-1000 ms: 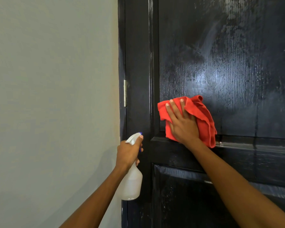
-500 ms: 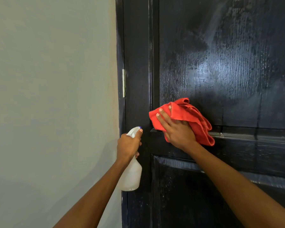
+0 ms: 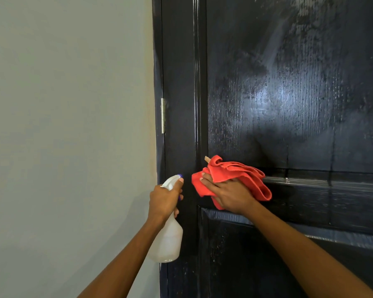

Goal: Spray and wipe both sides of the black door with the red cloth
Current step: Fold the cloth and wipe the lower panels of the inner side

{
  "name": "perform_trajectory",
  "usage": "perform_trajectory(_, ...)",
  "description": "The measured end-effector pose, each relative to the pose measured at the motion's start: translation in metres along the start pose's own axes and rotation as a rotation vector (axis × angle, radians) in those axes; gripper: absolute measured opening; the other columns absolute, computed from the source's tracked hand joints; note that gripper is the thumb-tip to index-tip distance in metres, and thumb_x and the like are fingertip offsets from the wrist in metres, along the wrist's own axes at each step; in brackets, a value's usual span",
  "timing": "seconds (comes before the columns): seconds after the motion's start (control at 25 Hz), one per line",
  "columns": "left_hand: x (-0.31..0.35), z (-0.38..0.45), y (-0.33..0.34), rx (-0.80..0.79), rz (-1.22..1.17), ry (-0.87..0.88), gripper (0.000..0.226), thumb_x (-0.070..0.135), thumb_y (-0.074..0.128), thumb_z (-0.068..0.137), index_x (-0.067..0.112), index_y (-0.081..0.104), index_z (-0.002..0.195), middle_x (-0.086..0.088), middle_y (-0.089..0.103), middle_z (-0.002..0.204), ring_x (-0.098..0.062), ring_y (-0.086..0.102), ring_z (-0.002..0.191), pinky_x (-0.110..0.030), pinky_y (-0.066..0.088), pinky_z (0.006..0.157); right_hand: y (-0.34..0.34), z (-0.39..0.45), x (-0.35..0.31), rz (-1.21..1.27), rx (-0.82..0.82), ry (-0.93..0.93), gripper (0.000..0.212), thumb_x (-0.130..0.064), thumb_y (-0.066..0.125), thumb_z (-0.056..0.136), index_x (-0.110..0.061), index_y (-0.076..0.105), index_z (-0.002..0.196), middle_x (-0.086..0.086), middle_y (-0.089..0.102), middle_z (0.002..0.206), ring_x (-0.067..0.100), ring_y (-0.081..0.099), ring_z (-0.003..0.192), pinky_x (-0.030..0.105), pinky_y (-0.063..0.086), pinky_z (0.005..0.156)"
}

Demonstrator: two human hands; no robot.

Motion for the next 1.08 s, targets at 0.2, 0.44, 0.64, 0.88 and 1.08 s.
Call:
perform_trajectory(0.2, 0.01, -0.007, 0.008, -0.042, -0.058, -0.014, 0.041, 0.048, 0.063, 0.094, 0.009, 0.069, 0.105, -0.011, 0.073, 0.086, -0.019, 0.063, 0.055, -0.022, 0.051, 0.044, -0.003, -0.061, 0.009, 0.069, 0.119, 0.312, 0.069, -0.029, 0.047, 0.089, -0.019, 0.04, 0.157, 0.0, 0.033, 0.166, 0.03, 0.042, 0.147, 0.045, 0.049, 0.103)
perform_trajectory(0.44, 0.01, -0.007, -0.003, -0.026, -0.019, 0.036, 0.042, 0.051, 0.063, 0.094, 0.01, 0.07, 0.1, -0.009, 0.073, 0.082, -0.018, 0.062, 0.049, -0.024, 0.052, 0.046, 0.011, 0.005, -0.042, 0.186, 0.044, 0.353, 0.077, -0.03, 0.04, 0.087, -0.025, 0.026, 0.162, -0.005, 0.018, 0.171, 0.031, 0.051, 0.139, 0.046, 0.054, 0.092)
perform_trajectory(0.64, 0.009, -0.005, -0.008, 0.007, -0.036, 0.036, 0.04, 0.052, 0.062, 0.094, 0.013, 0.069, 0.099, -0.008, 0.073, 0.083, -0.018, 0.062, 0.048, -0.023, 0.051, 0.045, 0.014, 0.02, -0.043, 0.111, 0.019, 0.226, 0.077, -0.04, 0.035, 0.096, -0.023, 0.007, 0.165, 0.001, 0.008, 0.172, 0.031, 0.033, 0.151, 0.05, 0.039, 0.112)
perform_trajectory(0.88, 0.019, -0.011, 0.018, -0.035, -0.082, 0.025, 0.035, 0.049, 0.064, 0.094, 0.015, 0.07, 0.094, -0.009, 0.074, 0.081, -0.02, 0.062, 0.047, -0.027, 0.053, 0.049, -0.004, -0.03, 0.018, 0.025, 0.019, 0.067, 0.062, -0.028, 0.047, 0.087, -0.017, 0.054, 0.148, 0.007, 0.049, 0.155, 0.03, 0.055, 0.136, 0.045, 0.049, 0.104)
perform_trajectory(1.08, 0.043, -0.02, 0.051, -0.096, -0.066, 0.066, 0.041, 0.051, 0.062, 0.094, 0.011, 0.071, 0.089, -0.007, 0.074, 0.078, -0.018, 0.061, 0.046, -0.025, 0.052, 0.048, -0.032, -0.096, 0.07, -0.092, 0.235, 0.243, 0.072, -0.026, 0.05, 0.088, -0.016, 0.038, 0.158, 0.003, 0.029, 0.167, 0.035, 0.027, 0.154, 0.047, 0.036, 0.114)
Point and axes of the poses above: each hand's wrist, its own z-axis towards the middle knuckle, its own y-axis out of the palm, x = y × z, the point moved 2 cm from there along z, towards the middle knuckle
